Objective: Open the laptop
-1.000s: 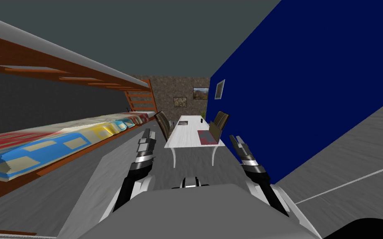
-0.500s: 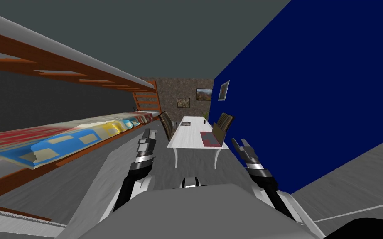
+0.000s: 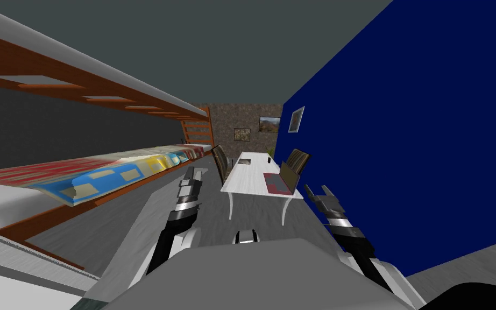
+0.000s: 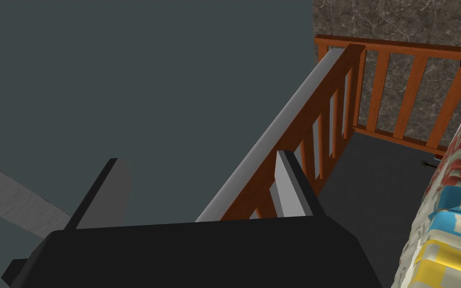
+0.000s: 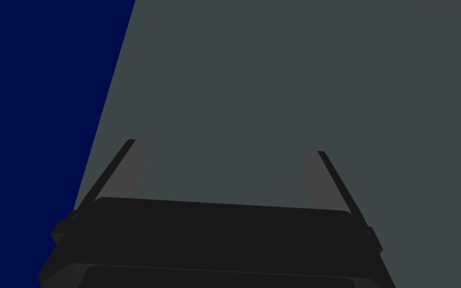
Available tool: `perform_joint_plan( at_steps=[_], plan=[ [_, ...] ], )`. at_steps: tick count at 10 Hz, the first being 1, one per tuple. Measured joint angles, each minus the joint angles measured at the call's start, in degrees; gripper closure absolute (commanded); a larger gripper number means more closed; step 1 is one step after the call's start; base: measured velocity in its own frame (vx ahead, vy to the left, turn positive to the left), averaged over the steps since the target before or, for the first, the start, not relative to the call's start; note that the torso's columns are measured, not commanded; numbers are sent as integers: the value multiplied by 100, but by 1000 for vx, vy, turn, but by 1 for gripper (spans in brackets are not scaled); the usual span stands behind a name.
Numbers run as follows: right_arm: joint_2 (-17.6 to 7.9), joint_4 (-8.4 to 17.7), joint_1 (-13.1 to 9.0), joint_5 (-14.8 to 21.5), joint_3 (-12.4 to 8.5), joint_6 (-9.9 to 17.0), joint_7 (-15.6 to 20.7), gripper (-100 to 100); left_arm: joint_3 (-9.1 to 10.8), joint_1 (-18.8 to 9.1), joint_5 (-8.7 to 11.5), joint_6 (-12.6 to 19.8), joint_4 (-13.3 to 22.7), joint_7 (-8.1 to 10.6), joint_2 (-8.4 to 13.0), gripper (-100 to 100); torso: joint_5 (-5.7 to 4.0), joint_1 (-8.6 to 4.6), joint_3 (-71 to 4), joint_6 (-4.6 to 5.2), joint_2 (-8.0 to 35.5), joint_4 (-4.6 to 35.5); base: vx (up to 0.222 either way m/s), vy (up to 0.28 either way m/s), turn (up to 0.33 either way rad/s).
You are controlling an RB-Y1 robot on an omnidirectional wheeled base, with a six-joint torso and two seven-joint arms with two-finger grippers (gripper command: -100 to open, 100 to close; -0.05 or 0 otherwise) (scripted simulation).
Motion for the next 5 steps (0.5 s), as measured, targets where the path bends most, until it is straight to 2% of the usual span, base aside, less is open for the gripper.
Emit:
perform_joint_plan(
  at_steps=[1,2,3,5],
  plan=[
    [43,87,27,111,-102,-12,165,-100,-1,-1,0,0,0,0,0,0,-15,-16,5,-11,-4,-2,43,-12,101],
    [34,104,11,178,-161,-16,298,-100,1,1,0,0,0,0,1,0,-31,10,29,27,26,-3,102,-96,308],
    [-24,125,-37,287,-275,38,446,-100,2,2,0,0,0,0,3,0,-24,119,92,92,114,10,141,-108,307],
    [-15,327,-32,484,-505,17,768,-100,2,2,0,0,0,0,2,0,23,315,188,139,264,48,95,-67,74]
  ],
)
